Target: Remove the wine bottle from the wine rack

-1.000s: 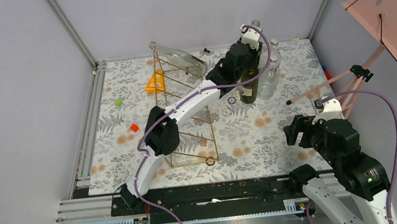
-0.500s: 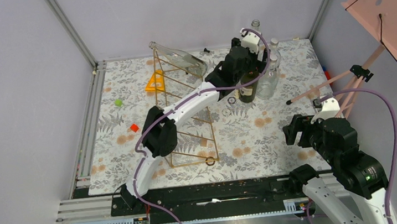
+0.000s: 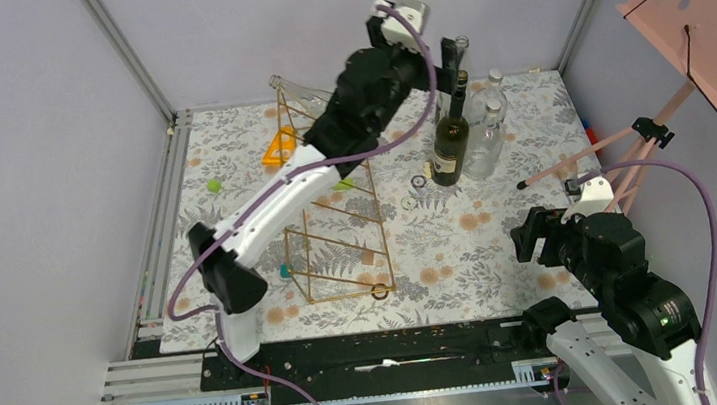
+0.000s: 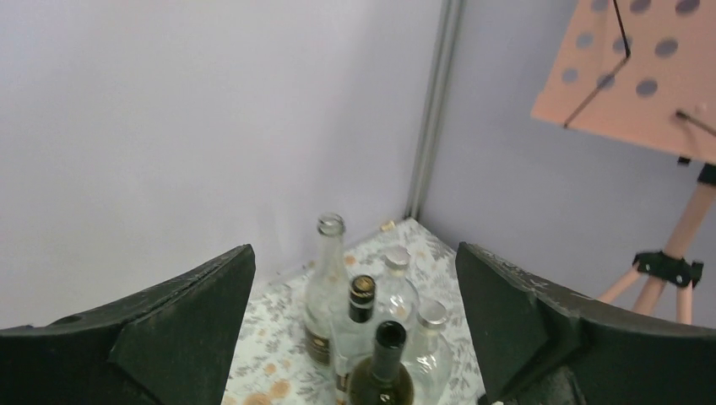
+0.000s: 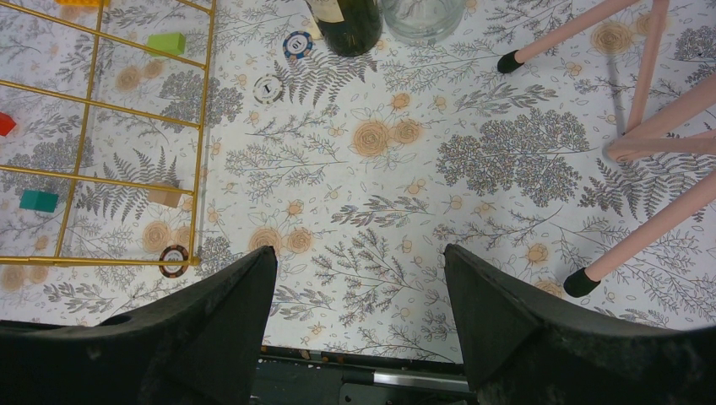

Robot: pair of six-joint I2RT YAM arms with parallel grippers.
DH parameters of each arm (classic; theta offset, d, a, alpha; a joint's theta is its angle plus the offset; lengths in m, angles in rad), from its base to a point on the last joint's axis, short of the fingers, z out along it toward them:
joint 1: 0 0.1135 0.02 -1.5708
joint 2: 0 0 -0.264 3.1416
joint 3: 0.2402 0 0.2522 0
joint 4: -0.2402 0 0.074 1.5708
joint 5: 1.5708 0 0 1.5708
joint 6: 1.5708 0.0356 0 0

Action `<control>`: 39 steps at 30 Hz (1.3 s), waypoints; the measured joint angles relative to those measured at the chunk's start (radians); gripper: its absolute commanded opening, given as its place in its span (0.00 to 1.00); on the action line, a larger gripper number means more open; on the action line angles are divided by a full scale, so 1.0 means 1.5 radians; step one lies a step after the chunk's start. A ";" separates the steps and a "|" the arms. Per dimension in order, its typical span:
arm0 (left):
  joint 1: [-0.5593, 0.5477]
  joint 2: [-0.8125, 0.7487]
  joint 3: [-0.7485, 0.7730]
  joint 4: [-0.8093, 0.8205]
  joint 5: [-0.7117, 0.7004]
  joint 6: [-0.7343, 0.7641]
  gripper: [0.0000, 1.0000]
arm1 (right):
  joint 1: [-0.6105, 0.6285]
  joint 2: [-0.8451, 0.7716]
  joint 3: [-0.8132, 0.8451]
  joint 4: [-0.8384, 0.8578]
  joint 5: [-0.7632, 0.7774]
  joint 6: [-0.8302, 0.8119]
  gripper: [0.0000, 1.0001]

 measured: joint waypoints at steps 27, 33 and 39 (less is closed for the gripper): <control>0.429 0.054 -0.024 -0.166 -0.001 -0.330 0.99 | 0.000 0.000 0.000 0.000 -0.005 0.007 0.80; 0.444 0.057 -0.060 -0.168 -0.008 -0.393 0.96 | 0.000 0.000 -0.005 0.006 -0.006 0.009 0.80; 0.415 0.057 -0.070 -0.173 -0.037 -0.457 0.98 | 0.000 0.002 -0.025 0.024 -0.007 0.018 0.80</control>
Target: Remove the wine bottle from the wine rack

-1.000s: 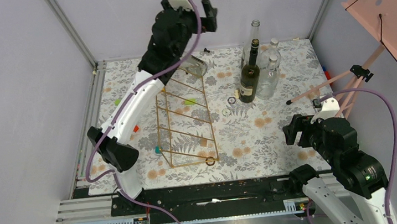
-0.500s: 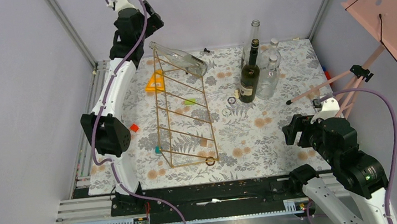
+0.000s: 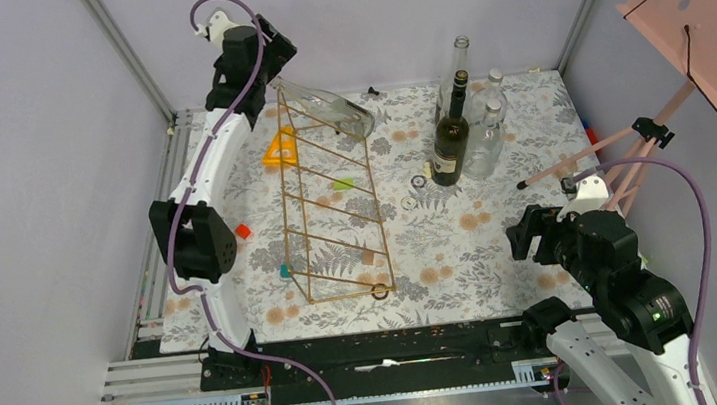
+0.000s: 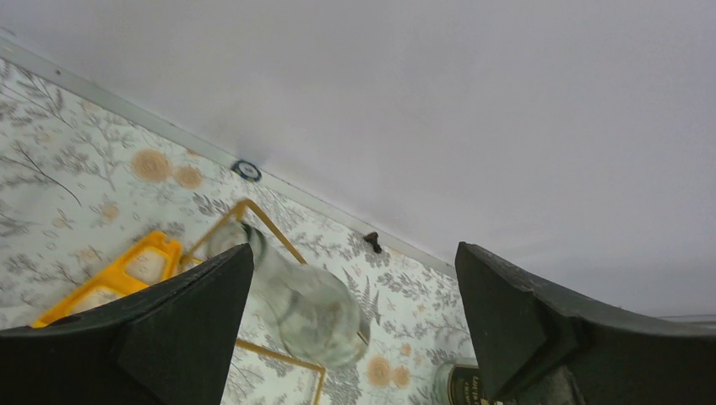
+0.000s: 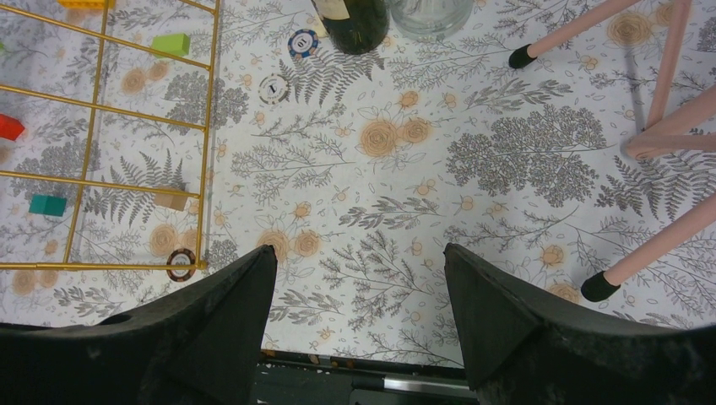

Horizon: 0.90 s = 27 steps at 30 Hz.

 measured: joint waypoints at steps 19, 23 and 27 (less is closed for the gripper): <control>-0.128 0.039 0.094 -0.152 -0.200 -0.155 0.96 | 0.000 0.000 -0.019 0.010 -0.006 0.013 0.80; -0.128 0.072 0.115 -0.181 -0.225 -0.183 0.96 | 0.000 0.000 -0.024 0.010 -0.012 0.016 0.80; -0.128 0.102 0.131 -0.210 -0.234 -0.208 0.96 | 0.000 0.000 -0.024 0.010 -0.016 0.018 0.80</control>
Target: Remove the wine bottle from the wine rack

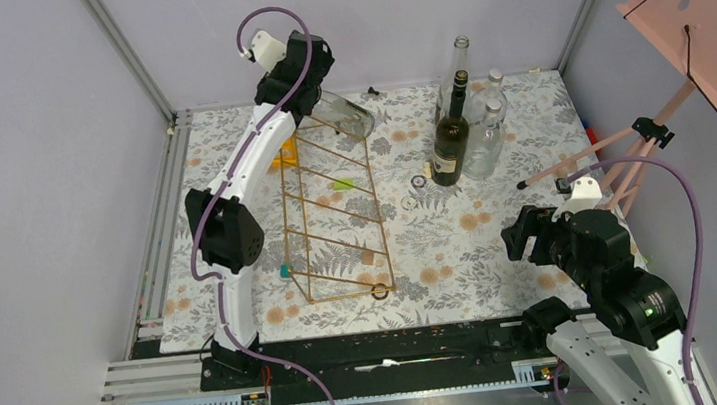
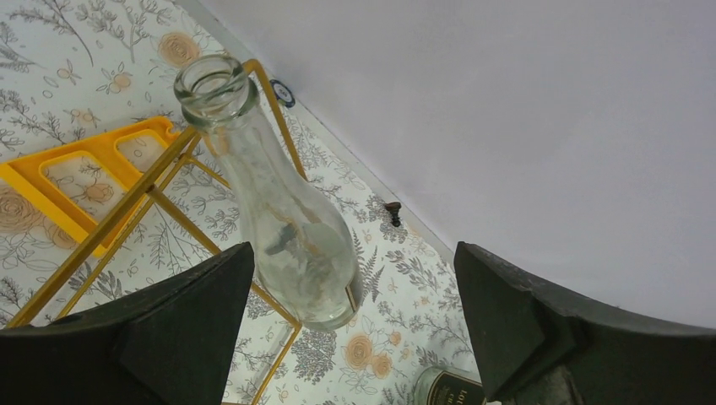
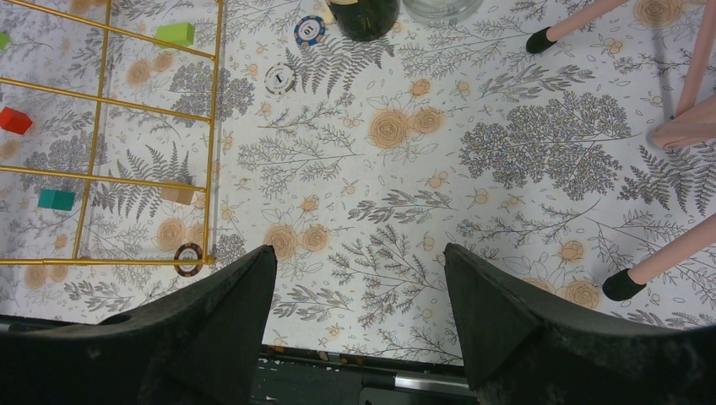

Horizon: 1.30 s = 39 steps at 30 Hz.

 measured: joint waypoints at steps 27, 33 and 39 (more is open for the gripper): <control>0.003 0.071 0.037 -0.031 -0.064 -0.011 0.94 | 0.000 -0.002 -0.003 0.009 -0.001 0.002 0.80; 0.010 0.084 0.038 -0.019 -0.073 0.009 0.91 | 0.000 -0.002 -0.004 0.009 -0.001 0.002 0.80; 0.016 0.102 0.038 -0.005 -0.077 0.023 0.88 | 0.000 -0.002 -0.008 0.010 -0.001 0.002 0.80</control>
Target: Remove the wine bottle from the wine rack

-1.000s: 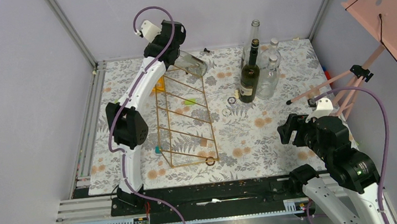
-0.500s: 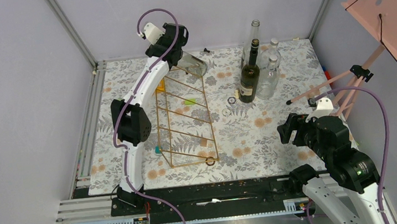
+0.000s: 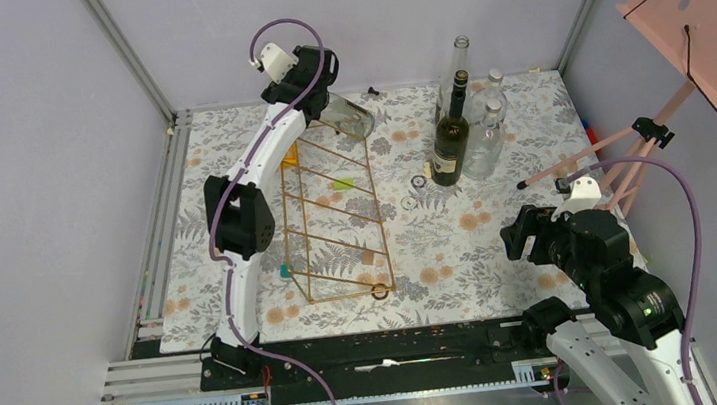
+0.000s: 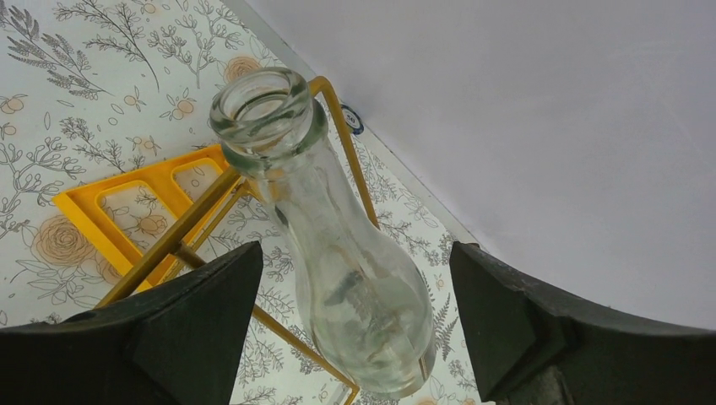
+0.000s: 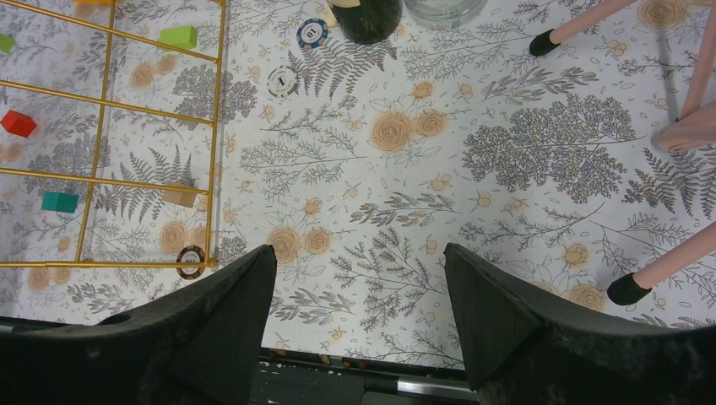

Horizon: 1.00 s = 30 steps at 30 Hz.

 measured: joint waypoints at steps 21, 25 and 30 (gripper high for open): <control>0.017 0.034 0.013 0.061 0.000 0.021 0.84 | 0.000 -0.002 -0.011 0.014 -0.001 0.007 0.80; 0.018 0.038 0.016 0.067 -0.001 0.021 0.84 | 0.000 -0.002 -0.011 0.014 -0.001 0.007 0.80; 0.021 0.042 0.018 0.074 0.000 0.021 0.83 | 0.000 -0.002 -0.011 0.014 -0.004 0.007 0.80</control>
